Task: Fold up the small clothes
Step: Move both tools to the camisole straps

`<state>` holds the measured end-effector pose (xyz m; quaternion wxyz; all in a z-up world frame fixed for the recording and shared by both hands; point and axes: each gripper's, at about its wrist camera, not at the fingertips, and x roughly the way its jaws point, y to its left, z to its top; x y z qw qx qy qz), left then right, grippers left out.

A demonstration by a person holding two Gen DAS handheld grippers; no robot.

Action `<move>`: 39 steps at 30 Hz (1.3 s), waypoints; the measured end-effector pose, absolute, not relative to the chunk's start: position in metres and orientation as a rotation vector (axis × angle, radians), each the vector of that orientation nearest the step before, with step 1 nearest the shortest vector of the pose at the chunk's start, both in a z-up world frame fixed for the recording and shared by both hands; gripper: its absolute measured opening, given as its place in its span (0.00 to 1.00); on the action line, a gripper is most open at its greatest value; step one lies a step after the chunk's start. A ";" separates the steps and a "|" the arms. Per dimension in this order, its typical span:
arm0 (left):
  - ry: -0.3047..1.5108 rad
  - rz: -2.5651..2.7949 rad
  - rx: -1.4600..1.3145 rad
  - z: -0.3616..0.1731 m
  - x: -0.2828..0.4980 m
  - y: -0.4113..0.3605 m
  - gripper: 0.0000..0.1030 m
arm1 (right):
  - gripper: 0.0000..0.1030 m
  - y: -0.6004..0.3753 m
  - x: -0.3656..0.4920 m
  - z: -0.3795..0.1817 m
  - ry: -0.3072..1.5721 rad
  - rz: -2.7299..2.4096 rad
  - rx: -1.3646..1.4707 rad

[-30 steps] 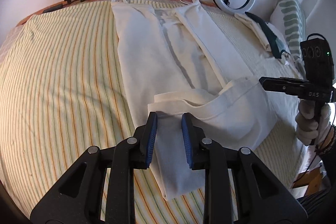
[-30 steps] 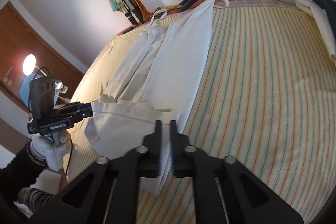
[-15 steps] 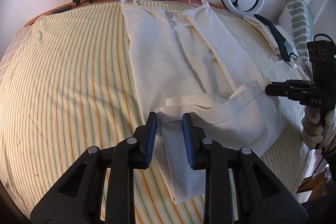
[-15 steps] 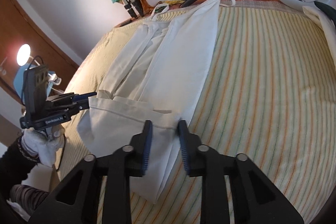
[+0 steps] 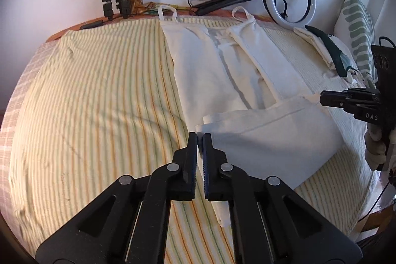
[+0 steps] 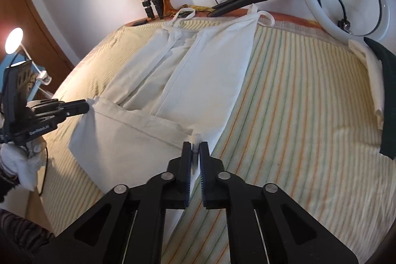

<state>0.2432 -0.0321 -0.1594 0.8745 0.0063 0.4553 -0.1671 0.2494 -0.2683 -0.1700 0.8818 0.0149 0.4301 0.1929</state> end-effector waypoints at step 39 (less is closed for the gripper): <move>1.043 -0.360 -0.154 -0.186 0.465 -0.040 0.47 | 0.27 -0.304 0.462 -0.183 0.899 0.401 0.200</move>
